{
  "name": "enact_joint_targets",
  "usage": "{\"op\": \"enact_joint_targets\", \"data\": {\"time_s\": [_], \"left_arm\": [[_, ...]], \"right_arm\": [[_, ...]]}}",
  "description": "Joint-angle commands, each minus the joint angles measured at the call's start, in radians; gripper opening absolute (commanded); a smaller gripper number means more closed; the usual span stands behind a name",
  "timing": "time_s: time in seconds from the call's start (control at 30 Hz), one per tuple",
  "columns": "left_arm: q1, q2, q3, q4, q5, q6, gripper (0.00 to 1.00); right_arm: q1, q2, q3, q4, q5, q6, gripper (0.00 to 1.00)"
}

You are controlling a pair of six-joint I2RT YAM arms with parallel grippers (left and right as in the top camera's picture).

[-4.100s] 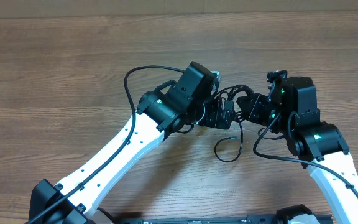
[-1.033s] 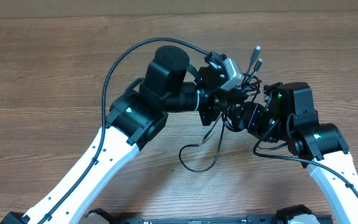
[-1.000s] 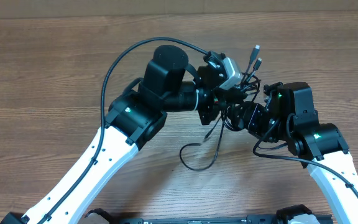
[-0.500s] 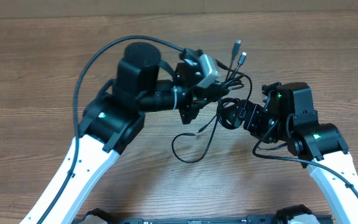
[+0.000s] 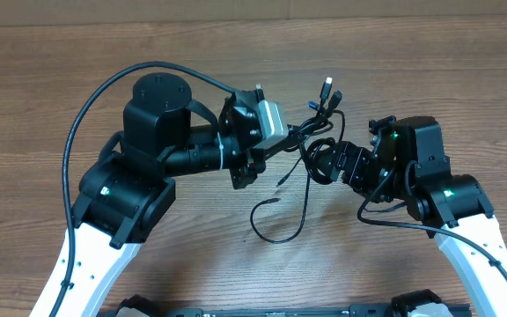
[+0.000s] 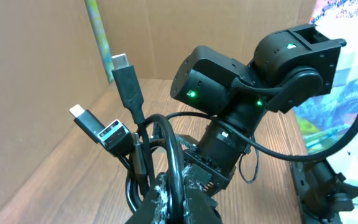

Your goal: Untangle cables

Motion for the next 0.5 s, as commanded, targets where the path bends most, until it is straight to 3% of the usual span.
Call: {"op": "enact_joint_targets", "data": {"time_s": [0.0,0.47], "left_arm": [[0.015,-0.065,0.024,0.017,-0.009,0.086,0.04],[0.015,-0.138,0.024,-0.007,-0.122,0.127,0.04]], "right_arm": [[0.0,0.003,0.001,-0.016,0.056,-0.014,0.9],[-0.001,0.037,0.001,-0.05,0.101,-0.045,0.9]]}}
